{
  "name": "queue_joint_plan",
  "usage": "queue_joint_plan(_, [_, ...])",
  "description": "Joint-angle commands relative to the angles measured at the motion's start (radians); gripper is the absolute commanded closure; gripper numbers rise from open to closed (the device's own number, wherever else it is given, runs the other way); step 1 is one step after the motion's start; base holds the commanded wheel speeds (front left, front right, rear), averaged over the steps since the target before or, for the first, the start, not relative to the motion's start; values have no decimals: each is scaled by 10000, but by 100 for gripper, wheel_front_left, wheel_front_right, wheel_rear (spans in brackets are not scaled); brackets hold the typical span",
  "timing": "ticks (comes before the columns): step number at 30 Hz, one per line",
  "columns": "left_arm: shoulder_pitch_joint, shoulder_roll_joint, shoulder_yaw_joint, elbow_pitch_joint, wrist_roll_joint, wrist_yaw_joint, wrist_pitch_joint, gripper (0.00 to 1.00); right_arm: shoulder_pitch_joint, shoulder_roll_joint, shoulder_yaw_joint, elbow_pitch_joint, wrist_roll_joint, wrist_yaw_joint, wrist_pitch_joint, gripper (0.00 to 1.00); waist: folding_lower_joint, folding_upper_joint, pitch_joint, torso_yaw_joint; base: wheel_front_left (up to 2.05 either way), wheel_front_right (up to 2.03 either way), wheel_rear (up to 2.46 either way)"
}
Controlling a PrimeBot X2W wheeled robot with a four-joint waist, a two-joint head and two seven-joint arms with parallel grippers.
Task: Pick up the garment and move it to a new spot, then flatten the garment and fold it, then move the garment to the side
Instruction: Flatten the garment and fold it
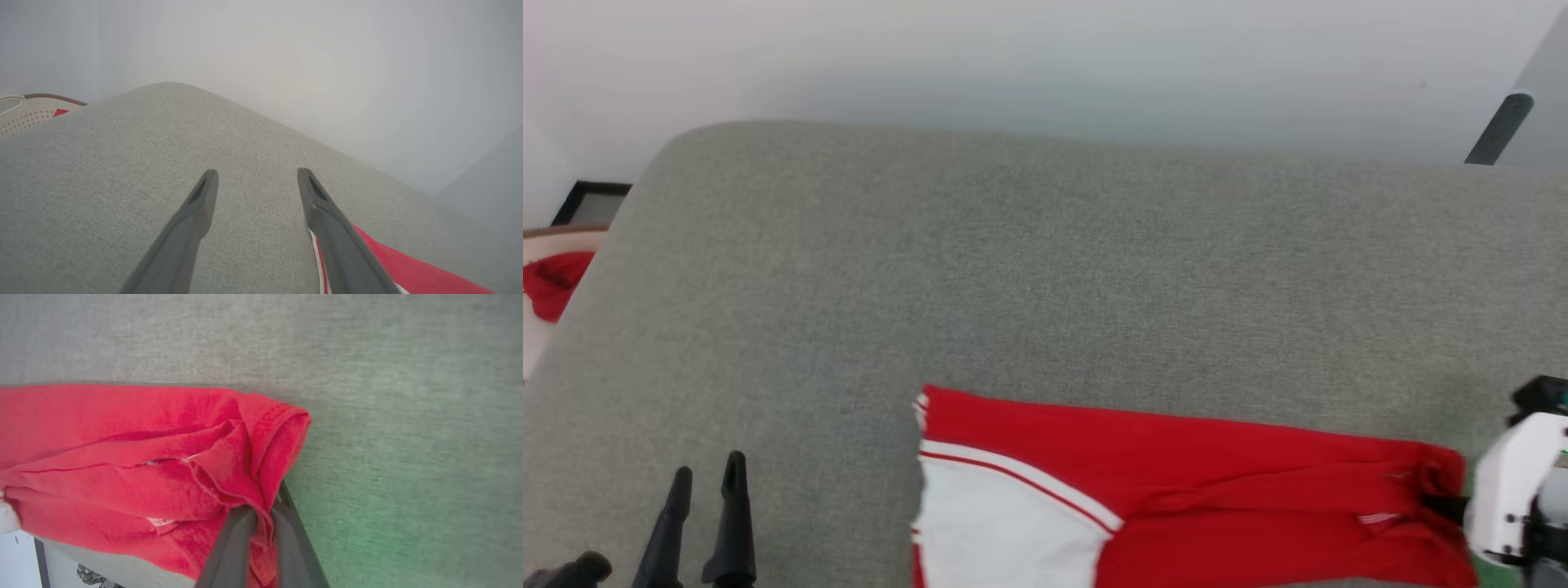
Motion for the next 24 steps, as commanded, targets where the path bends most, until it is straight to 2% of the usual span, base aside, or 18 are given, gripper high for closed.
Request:
queue_joint_plan(1, [97, -56, 65, 21, 84, -83, 10, 0, -31, -295, -198, 266, -117, -40, -60, 100, 0, -1, -147, -120, 0, 0, 0])
queue_joint_plan(14, [344, 48, 137, 127, 3, -198, 32, 0, -219, -1252, -969, 1236, -719, -31, -391, 100, 0, -1, -583, -509, 0, 0, 0])
queue_joint_plan(19, [468, 90, 136, 122, -63, -169, 74, 0, -227, -1139, -896, 1055, -484, -30, -227, 100, 0, -1, -772, -677, 0, 0, 0])
queue_joint_plan(24, [594, 126, 125, 106, -97, -140, 127, 0, 88, -801, -641, 18, 362, -28, 215, 100, 0, -1, -974, -804, 0, 0, 0])
